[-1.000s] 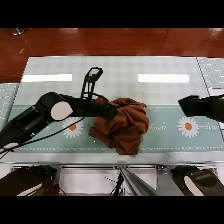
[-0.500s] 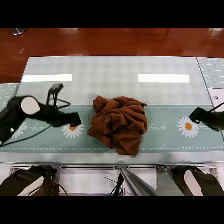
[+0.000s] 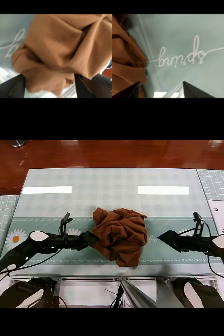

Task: Fold the shirts.

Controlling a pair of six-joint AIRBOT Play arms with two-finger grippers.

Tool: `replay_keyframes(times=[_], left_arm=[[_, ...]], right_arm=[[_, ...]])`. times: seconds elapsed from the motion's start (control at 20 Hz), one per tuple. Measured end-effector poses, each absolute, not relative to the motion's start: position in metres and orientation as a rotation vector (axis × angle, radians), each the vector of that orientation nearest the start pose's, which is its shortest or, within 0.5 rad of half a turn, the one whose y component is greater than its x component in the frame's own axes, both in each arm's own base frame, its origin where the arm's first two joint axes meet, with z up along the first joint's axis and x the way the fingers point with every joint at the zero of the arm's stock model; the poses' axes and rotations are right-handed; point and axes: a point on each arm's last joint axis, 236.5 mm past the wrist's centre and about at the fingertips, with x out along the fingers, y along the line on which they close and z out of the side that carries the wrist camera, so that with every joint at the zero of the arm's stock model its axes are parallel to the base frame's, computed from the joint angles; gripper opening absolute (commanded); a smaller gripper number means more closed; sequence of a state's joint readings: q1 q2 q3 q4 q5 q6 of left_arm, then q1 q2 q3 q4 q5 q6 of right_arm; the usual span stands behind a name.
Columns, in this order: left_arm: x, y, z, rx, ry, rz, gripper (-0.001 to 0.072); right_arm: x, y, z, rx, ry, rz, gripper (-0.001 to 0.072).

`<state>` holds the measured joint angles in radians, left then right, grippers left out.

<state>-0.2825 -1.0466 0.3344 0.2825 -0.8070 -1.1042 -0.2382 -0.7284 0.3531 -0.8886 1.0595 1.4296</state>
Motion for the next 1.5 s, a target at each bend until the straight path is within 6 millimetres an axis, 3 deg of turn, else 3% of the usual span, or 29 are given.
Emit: replay_keyframes(times=[0.15,0.3,0.6,0.65,0.7,0.75,0.9,1.0,1.05,1.15,1.25,1.3,1.4,1.45,1.5], left_arm=[[0.234,-0.247,-0.063,-0.786,1.277,-0.604,0.0030],[0.254,-0.257,-0.048,-0.768,1.219,-0.639,0.0030],[0.278,-0.266,-0.023,-0.754,1.143,-0.685,0.0031],[0.279,-0.267,-0.021,-0.752,1.139,-0.690,0.0031],[0.279,-0.268,-0.019,-0.752,1.138,-0.696,0.0030],[0.280,-0.268,-0.018,-0.752,1.135,-0.699,0.0030],[0.296,-0.266,0.006,-0.763,1.084,-0.731,0.0030],[0.321,-0.263,0.054,-0.769,0.983,-0.792,0.0029],[0.335,-0.259,0.083,-0.764,0.914,-0.816,0.0029],[0.365,-0.250,0.158,-0.733,0.739,-0.864,0.0029],[0.384,-0.240,0.247,-0.686,0.540,-0.905,0.0029],[0.386,-0.235,0.294,-0.653,0.439,-0.926,0.0029],[0.374,-0.226,0.371,-0.552,0.292,-0.950,0.0029],[0.364,-0.221,0.400,-0.494,0.243,-0.944,0.0029],[0.351,-0.215,0.425,-0.429,0.209,-0.928,0.0029]], right_arm=[[0.217,0.101,-0.066,0.713,1.322,0.200,0.0620],[0.209,0.126,-0.079,0.710,1.399,0.249,0.0620],[0.230,0.173,-0.090,0.778,1.405,0.321,0.0599],[0.235,0.181,-0.091,0.780,1.409,0.334,0.0432],[0.240,0.186,-0.093,0.768,1.411,0.343,0.0170],[0.245,0.191,-0.094,0.750,1.413,0.361,0.0022],[0.269,0.212,-0.073,0.684,1.380,0.484,0.0021],[0.297,0.216,-0.034,0.607,1.316,0.575,0.0021],[0.319,0.214,-0.002,0.571,1.249,0.603,0.0021],[0.363,0.205,0.082,0.488,1.073,0.646,0.0021],[0.392,0.195,0.193,0.397,0.846,0.682,0.0021],[0.394,0.189,0.249,0.339,0.735,0.693,0.0021],[0.376,0.178,0.340,0.228,0.565,0.701,0.0021],[0.358,0.172,0.377,0.177,0.494,0.696,0.0021],[0.339,0.165,0.402,0.129,0.446,0.681,0.0021]])
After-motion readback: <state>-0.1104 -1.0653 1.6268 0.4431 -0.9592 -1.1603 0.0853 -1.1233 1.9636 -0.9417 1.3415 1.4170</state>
